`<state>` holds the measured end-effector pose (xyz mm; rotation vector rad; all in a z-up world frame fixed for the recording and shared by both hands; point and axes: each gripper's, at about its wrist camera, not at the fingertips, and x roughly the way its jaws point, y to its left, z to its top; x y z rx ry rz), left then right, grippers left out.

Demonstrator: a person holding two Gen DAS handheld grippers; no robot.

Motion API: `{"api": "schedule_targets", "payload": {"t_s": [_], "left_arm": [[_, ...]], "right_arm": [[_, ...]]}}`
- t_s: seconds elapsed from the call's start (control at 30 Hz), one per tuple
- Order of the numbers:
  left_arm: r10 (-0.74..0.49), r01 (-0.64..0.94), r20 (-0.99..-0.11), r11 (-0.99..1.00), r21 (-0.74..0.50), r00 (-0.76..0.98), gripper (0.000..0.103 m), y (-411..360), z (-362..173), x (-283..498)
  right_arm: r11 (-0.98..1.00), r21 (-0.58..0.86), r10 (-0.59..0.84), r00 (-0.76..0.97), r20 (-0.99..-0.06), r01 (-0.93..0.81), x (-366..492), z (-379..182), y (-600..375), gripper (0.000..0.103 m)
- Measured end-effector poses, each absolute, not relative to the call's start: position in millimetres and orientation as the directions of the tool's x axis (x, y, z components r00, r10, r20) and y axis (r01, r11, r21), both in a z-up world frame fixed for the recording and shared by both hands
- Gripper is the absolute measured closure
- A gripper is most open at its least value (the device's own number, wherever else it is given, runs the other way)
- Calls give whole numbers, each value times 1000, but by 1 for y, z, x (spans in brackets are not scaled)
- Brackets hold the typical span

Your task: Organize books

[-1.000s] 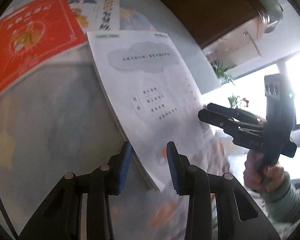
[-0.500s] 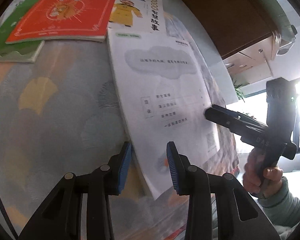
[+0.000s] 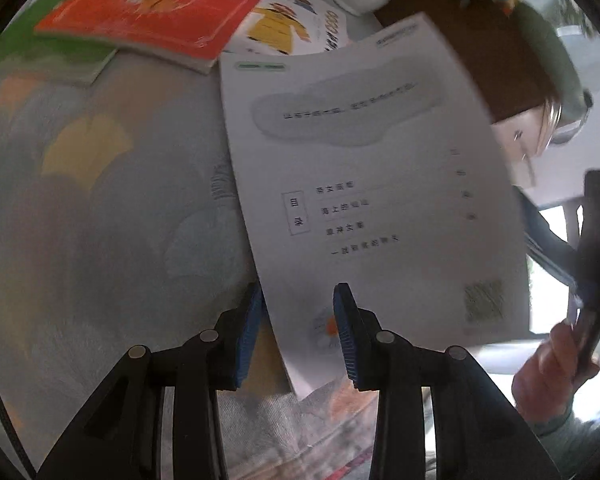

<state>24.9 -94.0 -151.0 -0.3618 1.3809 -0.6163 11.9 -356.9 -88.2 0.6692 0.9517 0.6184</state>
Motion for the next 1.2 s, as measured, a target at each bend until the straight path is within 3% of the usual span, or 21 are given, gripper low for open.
{"api": "schedule_targets", "payload": {"t_s": [0.13,0.3,0.43,0.53,0.67,0.77,0.83,0.9,0.97,1.1,1.2], "left_arm": [[-622,113,-769,783,-611,149,71,-50,-141,15],[-573,-42,-762,790,-611,302,71,38,-120,-8],[-418,-196,-800,821,-536,431,71,106,-105,-35],[-302,-263,-865,867,-424,400,71,132,-110,-46],[-370,-218,-859,860,-461,354,70,120,-128,-34],[-377,-166,-871,882,-441,314,68,93,-140,-17],[-372,-143,-883,894,-424,287,68,81,-144,-10],[-344,-126,-895,912,-391,283,68,66,-150,-6],[-323,-95,-902,927,-362,284,68,59,-146,-4],[-340,-39,-894,930,-366,293,68,56,-142,-10],[-499,-38,-797,839,-542,340,68,77,-127,-20]], "right_arm": [[557,786,807,399,-435,-268,21,-69,-315,43],[495,786,867,275,-417,-371,31,-56,-239,44],[498,761,865,183,-467,-416,37,-63,-176,44],[564,725,819,157,-552,-396,35,-83,-150,44],[735,580,652,133,-747,-351,36,-123,-142,41],[825,494,541,128,-831,-275,34,-155,-153,42],[881,381,439,186,-879,-280,25,-162,-159,50],[897,334,402,217,-890,-291,20,-167,-160,69],[888,349,420,218,-881,-301,13,-169,-158,78],[893,322,403,239,-883,-314,10,-171,-154,77],[889,356,428,243,-871,-290,7,-169,-161,77]]}}
